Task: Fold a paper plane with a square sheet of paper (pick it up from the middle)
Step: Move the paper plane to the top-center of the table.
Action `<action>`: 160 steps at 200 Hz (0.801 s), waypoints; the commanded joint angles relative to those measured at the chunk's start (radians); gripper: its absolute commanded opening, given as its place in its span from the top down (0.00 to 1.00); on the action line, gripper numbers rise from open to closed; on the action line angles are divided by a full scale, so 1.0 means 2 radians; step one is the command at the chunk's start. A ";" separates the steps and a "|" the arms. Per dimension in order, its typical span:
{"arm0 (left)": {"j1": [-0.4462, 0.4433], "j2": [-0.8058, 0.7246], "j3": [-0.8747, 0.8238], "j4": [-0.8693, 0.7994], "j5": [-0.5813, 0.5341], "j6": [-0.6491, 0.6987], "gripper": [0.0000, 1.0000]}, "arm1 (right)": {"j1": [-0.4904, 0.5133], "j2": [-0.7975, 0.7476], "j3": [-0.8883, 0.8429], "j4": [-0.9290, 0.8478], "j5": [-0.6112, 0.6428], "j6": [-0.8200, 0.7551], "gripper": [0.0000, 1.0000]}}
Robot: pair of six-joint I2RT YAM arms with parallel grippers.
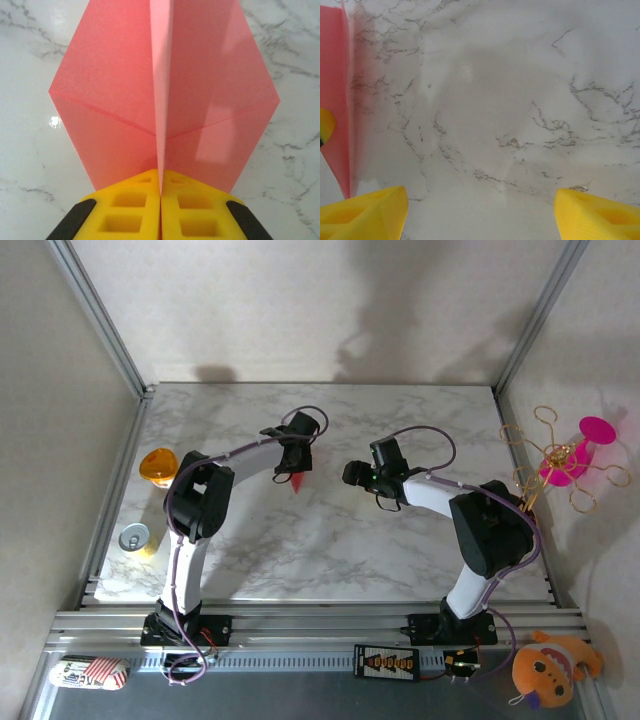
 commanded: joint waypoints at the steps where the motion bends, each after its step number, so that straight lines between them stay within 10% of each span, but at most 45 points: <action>1: 0.008 0.011 0.032 0.006 -0.011 0.005 0.92 | -0.002 0.007 0.015 0.002 -0.003 0.003 0.23; 160: 0.012 0.104 0.129 -0.008 -0.010 0.006 0.72 | -0.002 0.005 0.013 0.002 -0.005 0.005 0.22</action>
